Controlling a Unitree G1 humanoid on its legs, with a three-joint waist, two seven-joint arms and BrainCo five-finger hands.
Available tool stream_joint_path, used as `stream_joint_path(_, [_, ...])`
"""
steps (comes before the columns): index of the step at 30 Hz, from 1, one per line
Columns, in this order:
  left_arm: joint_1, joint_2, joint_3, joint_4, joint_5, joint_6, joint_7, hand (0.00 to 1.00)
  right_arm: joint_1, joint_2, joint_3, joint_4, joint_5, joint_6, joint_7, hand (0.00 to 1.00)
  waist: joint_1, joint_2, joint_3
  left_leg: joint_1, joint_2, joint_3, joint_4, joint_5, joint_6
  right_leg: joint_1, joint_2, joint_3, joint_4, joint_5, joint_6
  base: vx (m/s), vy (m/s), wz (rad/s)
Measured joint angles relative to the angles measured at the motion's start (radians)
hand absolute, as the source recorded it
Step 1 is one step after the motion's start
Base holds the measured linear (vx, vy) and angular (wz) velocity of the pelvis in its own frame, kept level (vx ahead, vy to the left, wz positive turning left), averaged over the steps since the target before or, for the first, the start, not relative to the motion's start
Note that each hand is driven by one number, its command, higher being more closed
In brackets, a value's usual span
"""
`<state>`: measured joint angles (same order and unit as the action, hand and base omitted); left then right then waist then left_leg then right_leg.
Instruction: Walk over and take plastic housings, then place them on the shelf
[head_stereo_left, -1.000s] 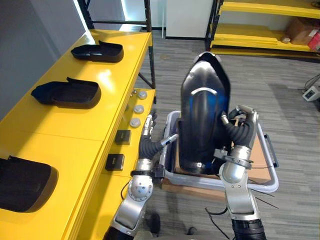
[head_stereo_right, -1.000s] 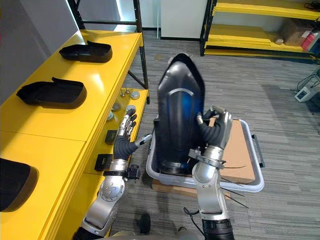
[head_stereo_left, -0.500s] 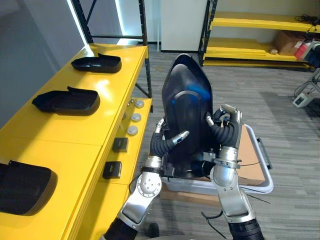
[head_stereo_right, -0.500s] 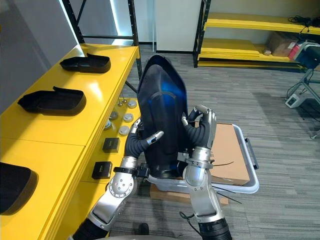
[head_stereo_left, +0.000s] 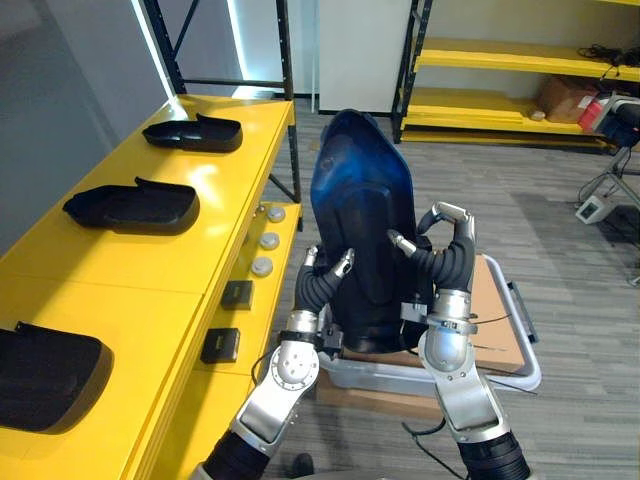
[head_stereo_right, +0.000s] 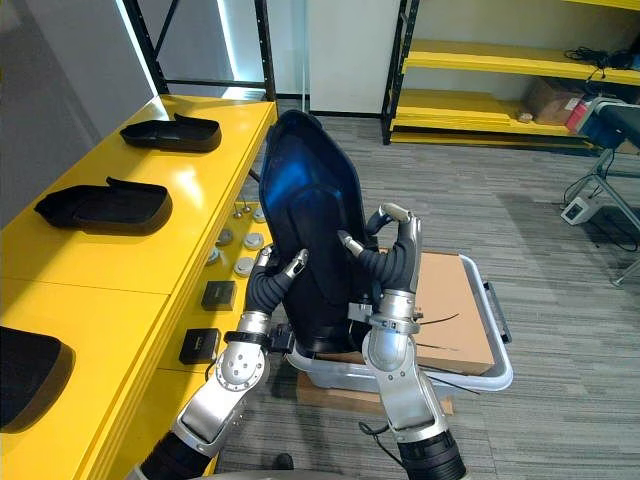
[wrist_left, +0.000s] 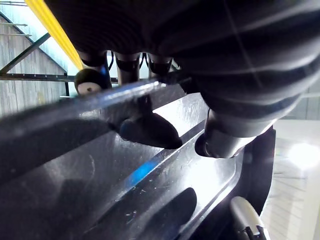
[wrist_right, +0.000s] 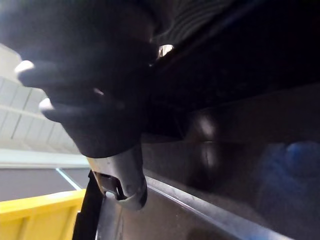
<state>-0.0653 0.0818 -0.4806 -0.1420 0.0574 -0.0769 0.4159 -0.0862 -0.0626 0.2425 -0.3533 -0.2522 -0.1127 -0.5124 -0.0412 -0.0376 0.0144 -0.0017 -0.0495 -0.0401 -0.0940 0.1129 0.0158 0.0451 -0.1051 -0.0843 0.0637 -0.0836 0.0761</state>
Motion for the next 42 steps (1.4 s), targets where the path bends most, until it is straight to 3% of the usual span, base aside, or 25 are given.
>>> stream_joint_path(6, [0.009, -0.047, 0.043, 0.0, 0.093, 0.0, -0.002, 1.0, 0.0, 0.024, -0.064, -0.065, 0.201, -0.046, 0.084, 0.0, 0.0, 0.0, 0.0, 0.003, 0.0, 0.001, 0.0, 0.0, 0.0, 0.002, 0.0, 0.002, 0.001, 0.0, 0.0, 0.0, 0.0, 0.0])
stream_joint_path(8, [0.023, -0.059, 0.092, 0.016, 0.111, 0.002, -0.003, 1.0, -0.001, 0.052, -0.168, -0.106, 0.268, -0.084, 0.088, 0.0, 0.0, 0.0, 0.0, 0.003, 0.001, 0.001, 0.0, 0.0, 0.0, 0.002, 0.0, 0.002, 0.001, 0.0, 0.0, 0.0, 0.0, 0.0])
stream_joint_path(10, [0.091, -0.043, 0.17, 0.029, 0.112, 0.011, 0.0, 1.0, -0.006, 0.061, -0.387, -0.147, 0.36, -0.154, 0.072, 0.0, -0.005, 0.0, 0.0, 0.004, 0.001, 0.001, -0.001, 0.0, 0.0, 0.002, 0.0, 0.001, 0.0, 0.0, 0.0, 0.0, 0.0, 0.0])
stream_joint_path(13, [0.16, -0.036, 0.26, 0.036, 0.111, 0.032, 0.003, 1.0, 0.012, 0.035, -0.592, -0.139, 0.469, -0.19, 0.059, 0.0, -0.014, 0.001, 0.0, 0.002, 0.0, 0.001, -0.001, 0.0, 0.0, 0.002, 0.0, 0.0, -0.003, 0.0, 0.0, 0.0, 0.0, 0.0])
stream_joint_path(19, [0.173, -0.041, 0.297, 0.033, 0.11, 0.031, -0.005, 1.0, 0.06, 0.013, -0.761, -0.035, 0.631, -0.234, 0.076, 0.0, -0.03, 0.001, 0.0, -0.002, 0.0, 0.0, -0.002, -0.001, -0.001, 0.002, 0.0, -0.005, -0.012, 0.0, 0.0, 0.0, 0.0, 0.01])
stream_joint_path(22, [0.184, -0.052, 0.317, 0.021, 0.109, 0.031, -0.014, 1.0, 0.145, 0.011, -0.81, 0.119, 0.624, -0.215, 0.074, 0.0, -0.038, 0.001, 0.0, -0.005, 0.0, 0.002, -0.002, -0.001, -0.001, 0.0, 0.0, -0.004, -0.013, 0.001, 0.0, 0.0, 0.0, 0.0])
stream_joint_path(25, [0.251, -0.058, 0.356, -0.061, 0.107, 0.027, -0.02, 1.0, 0.26, 0.013, -0.825, 0.391, 0.599, -0.112, 0.083, 0.0, -0.053, 0.009, -0.001, -0.02, 0.003, 0.009, -0.001, -0.002, 0.001, -0.017, 0.002, 0.0, -0.011, 0.0, -0.001, 0.0, -0.003, -0.03])
stream_joint_path(26, [0.255, -0.058, 0.357, -0.065, 0.107, 0.026, -0.022, 1.0, 0.269, 0.014, -0.825, 0.41, 0.596, -0.104, 0.087, 0.0, -0.053, 0.011, 0.0, -0.021, 0.003, 0.01, -0.001, -0.002, 0.001, -0.017, 0.002, 0.0, -0.01, 0.001, -0.001, 0.02, -0.012, -0.05])
stream_joint_path(27, [0.279, -0.058, 0.362, -0.082, 0.107, 0.024, -0.025, 1.0, 0.314, 0.017, -0.822, 0.51, 0.593, -0.063, 0.123, 0.0, -0.053, 0.019, 0.0, -0.02, 0.004, 0.013, -0.001, -0.004, 0.001, -0.016, 0.002, 0.002, -0.008, 0.001, -0.001, 0.02, -0.01, -0.03])
stream_joint_path(31, [0.331, -0.058, 0.368, -0.126, 0.103, 0.009, -0.046, 1.0, 0.39, 0.025, -0.814, 0.754, 0.545, -0.004, 0.232, 0.0, -0.053, 0.03, 0.002, -0.016, 0.007, 0.015, -0.002, -0.007, -0.001, -0.016, 0.003, 0.002, 0.009, -0.007, -0.004, 0.01, -0.003, -0.01])
stream_joint_path(37, [0.37, -0.056, 0.363, -0.145, 0.103, -0.018, -0.068, 1.0, 0.425, 0.04, -0.712, 1.023, 0.454, 0.038, 0.337, 0.0, -0.044, 0.03, 0.006, -0.004, 0.017, 0.024, -0.008, -0.032, -0.003, -0.006, 0.014, 0.006, 0.023, -0.017, -0.014, -0.05, -0.027, -0.05])
stream_joint_path(42, [0.37, -0.056, 0.363, -0.145, 0.1, -0.021, -0.068, 1.0, 0.421, 0.043, -0.661, 1.148, 0.397, 0.051, 0.364, 0.0, -0.019, 0.027, 0.009, -0.003, 0.015, 0.013, -0.008, -0.032, -0.003, 0.002, 0.013, -0.012, 0.029, -0.024, -0.01, -0.01, -0.014, 0.09])
